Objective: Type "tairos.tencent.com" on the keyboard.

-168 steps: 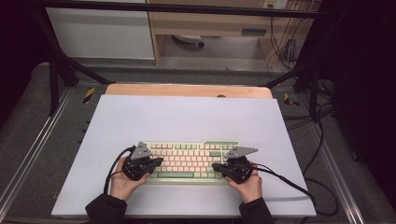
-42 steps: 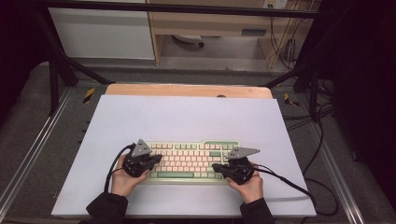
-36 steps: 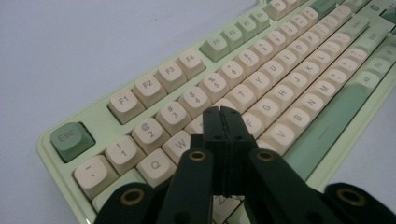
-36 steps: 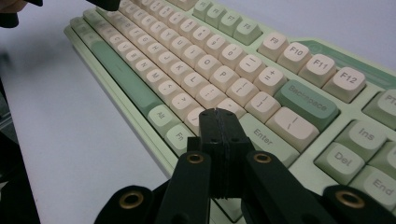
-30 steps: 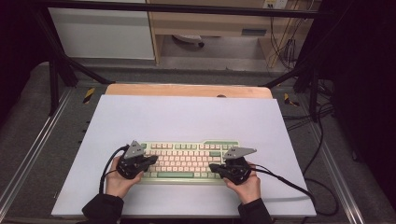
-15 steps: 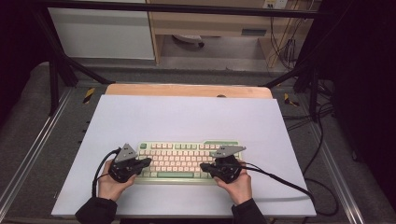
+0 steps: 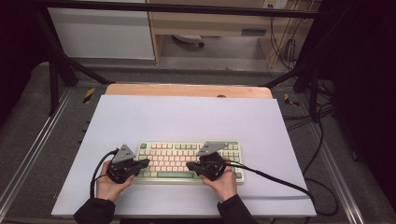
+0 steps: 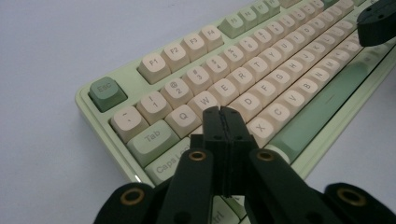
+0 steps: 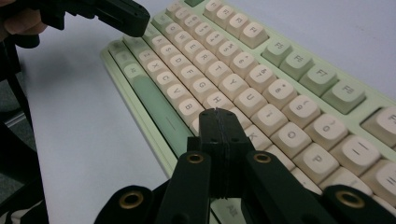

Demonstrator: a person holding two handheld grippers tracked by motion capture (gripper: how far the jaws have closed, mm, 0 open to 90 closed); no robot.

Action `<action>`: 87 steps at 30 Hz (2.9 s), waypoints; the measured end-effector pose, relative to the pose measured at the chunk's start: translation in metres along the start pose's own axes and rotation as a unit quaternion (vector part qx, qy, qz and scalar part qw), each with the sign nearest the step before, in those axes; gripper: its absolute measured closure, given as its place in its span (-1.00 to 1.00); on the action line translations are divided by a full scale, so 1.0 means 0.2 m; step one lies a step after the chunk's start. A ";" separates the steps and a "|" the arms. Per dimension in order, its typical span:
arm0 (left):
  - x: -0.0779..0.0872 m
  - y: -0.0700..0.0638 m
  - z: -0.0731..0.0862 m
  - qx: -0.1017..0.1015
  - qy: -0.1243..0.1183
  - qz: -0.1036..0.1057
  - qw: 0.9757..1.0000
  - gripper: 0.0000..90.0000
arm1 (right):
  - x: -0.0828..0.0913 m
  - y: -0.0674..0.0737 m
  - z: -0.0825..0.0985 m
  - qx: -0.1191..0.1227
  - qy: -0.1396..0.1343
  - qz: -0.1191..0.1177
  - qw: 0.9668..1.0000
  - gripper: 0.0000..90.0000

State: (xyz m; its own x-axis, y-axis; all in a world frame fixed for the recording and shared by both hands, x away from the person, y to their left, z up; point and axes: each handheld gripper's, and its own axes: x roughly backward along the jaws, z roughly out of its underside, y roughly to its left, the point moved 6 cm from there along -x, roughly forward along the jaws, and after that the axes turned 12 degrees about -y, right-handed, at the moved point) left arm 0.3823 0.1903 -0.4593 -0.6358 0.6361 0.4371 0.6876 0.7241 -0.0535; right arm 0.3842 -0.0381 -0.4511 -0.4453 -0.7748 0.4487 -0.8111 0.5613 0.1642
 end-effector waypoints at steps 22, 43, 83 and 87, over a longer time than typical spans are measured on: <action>0.00 0.01 0.00 0.002 0.000 -0.002 1.000 0.99 | -0.15 0.03 0.03 0.004 0.014 -0.008 1.000 1.00; 0.00 0.00 0.00 -0.001 -0.002 0.001 1.000 0.99 | -0.09 0.03 -0.02 0.010 0.004 -0.003 1.000 1.00; -0.05 -0.09 -0.03 -0.012 0.000 0.020 1.000 0.99 | 0.11 -0.09 0.02 -0.001 0.003 0.024 1.000 1.00; -0.09 -0.13 -0.03 -0.016 0.007 0.025 1.000 0.98 | 0.12 -0.10 0.04 -0.004 0.001 0.026 1.000 1.00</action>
State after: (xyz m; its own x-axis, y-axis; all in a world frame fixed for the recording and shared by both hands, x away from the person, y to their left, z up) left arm 0.3777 0.1587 -0.4599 -0.5961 0.6674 0.4464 0.7289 0.6829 -0.0477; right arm 0.3867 -0.0707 -0.4496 -0.4868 -0.7438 0.4580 -0.7838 0.6034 0.1468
